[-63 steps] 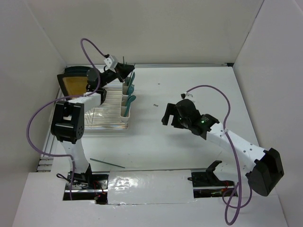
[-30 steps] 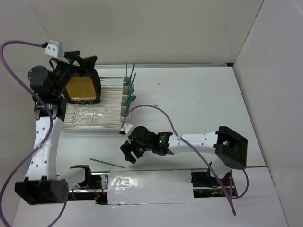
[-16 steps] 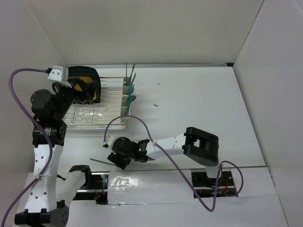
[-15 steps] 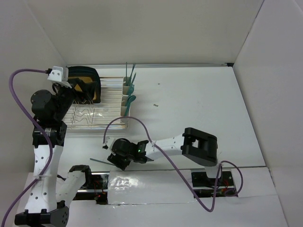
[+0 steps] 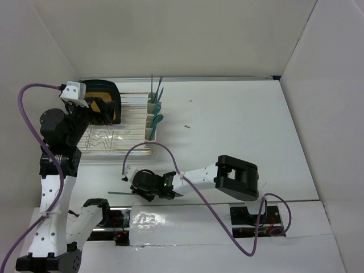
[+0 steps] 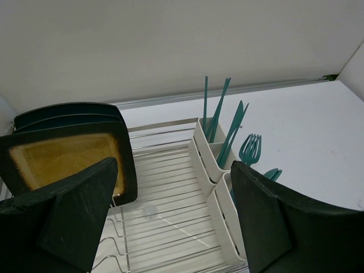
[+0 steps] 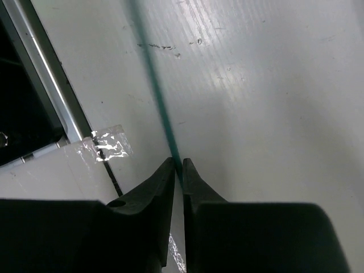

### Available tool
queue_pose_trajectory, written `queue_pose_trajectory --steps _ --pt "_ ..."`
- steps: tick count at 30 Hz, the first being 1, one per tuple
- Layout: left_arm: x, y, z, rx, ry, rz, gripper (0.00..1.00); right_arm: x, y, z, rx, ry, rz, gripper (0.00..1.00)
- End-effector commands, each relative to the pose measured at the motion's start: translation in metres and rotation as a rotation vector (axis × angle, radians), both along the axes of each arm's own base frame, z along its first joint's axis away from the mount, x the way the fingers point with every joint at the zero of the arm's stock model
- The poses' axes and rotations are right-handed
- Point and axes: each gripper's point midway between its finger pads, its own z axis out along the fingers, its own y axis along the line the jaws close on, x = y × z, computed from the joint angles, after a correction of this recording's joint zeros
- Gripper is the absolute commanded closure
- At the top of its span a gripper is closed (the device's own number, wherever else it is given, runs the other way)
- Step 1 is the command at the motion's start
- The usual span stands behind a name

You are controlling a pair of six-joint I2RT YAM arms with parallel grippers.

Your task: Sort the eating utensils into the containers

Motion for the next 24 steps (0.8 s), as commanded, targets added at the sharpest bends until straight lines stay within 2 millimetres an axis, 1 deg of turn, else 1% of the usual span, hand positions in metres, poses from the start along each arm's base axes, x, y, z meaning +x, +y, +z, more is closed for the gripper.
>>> queue_pose_trajectory --steps 1,3,4,5,6,7,8,10,11,13,15,16,17,18,19,20,21,22,23,24 --pt "-0.005 0.001 0.006 0.037 -0.033 0.003 0.07 -0.005 -0.030 -0.043 -0.140 -0.036 -0.008 0.85" --pt "-0.007 -0.003 0.005 0.044 -0.026 -0.017 0.07 -0.004 -0.043 -0.051 -0.174 -0.059 -0.026 0.91" --pt "-0.007 -0.004 0.006 0.048 -0.032 -0.023 0.07 -0.004 -0.055 -0.055 -0.194 -0.064 -0.037 0.95" --pt "-0.008 -0.004 0.005 0.047 -0.026 -0.023 0.07 -0.003 -0.062 -0.057 -0.211 -0.068 -0.057 0.99" --pt "-0.009 -0.005 0.005 0.046 -0.022 -0.028 0.07 -0.003 -0.070 -0.058 -0.227 -0.069 -0.074 1.00" --pt "-0.010 -0.008 0.003 0.049 -0.018 -0.048 0.07 -0.001 -0.083 -0.062 -0.250 -0.082 -0.096 1.00" --pt "-0.010 -0.009 0.002 0.050 -0.011 -0.056 0.07 0.000 -0.088 -0.057 -0.245 -0.080 -0.120 1.00" --pt "-0.013 -0.015 0.002 0.057 -0.015 -0.094 0.07 -0.001 -0.098 -0.053 -0.241 -0.076 -0.145 1.00" --pt "-0.014 -0.018 0.001 0.059 -0.013 -0.109 0.07 -0.003 -0.108 -0.048 -0.235 -0.073 -0.150 1.00" --pt "-0.019 -0.026 0.001 0.078 -0.018 -0.166 0.07 -0.011 -0.117 -0.045 -0.226 -0.040 -0.127 1.00" --pt "-0.026 -0.037 -0.001 0.100 -0.020 -0.236 0.08 -0.018 -0.124 -0.028 -0.178 -0.033 -0.085 1.00" --pt "-0.035 -0.052 -0.004 0.120 -0.026 -0.337 0.08 -0.021 -0.124 -0.021 -0.149 -0.021 -0.073 1.00" --pt "-0.043 -0.059 -0.005 0.140 -0.039 -0.394 0.09 -0.022 -0.128 -0.006 -0.105 -0.028 -0.070 1.00" --pt "-0.050 -0.067 -0.007 0.200 -0.065 -0.461 0.08 -0.024 -0.127 0.004 -0.068 -0.027 -0.061 1.00" --pt "-0.058 -0.075 -0.010 0.225 -0.082 -0.530 0.09 -0.024 -0.128 0.013 -0.041 -0.031 -0.060 1.00" --pt "-0.076 -0.092 -0.016 0.230 -0.087 -0.673 0.06 -0.024 -0.133 0.018 -0.023 -0.034 -0.061 1.00" --pt "-0.082 -0.097 -0.021 0.273 -0.122 -0.731 0.05 -0.024 -0.132 0.040 0.045 -0.044 -0.061 1.00" --pt "-0.102 -0.111 -0.029 0.282 -0.148 -0.890 0.03 -0.022 -0.134 0.059 0.104 -0.059 -0.073 1.00" --pt "-0.102 -0.111 -0.029 0.282 -0.148 -0.892 0.03 -0.022 -0.134 0.059 0.105 -0.059 -0.073 1.00" --pt "-0.107 -0.114 -0.032 0.337 -0.202 -0.943 0.03 -0.023 -0.138 0.077 0.156 -0.067 -0.070 1.00"
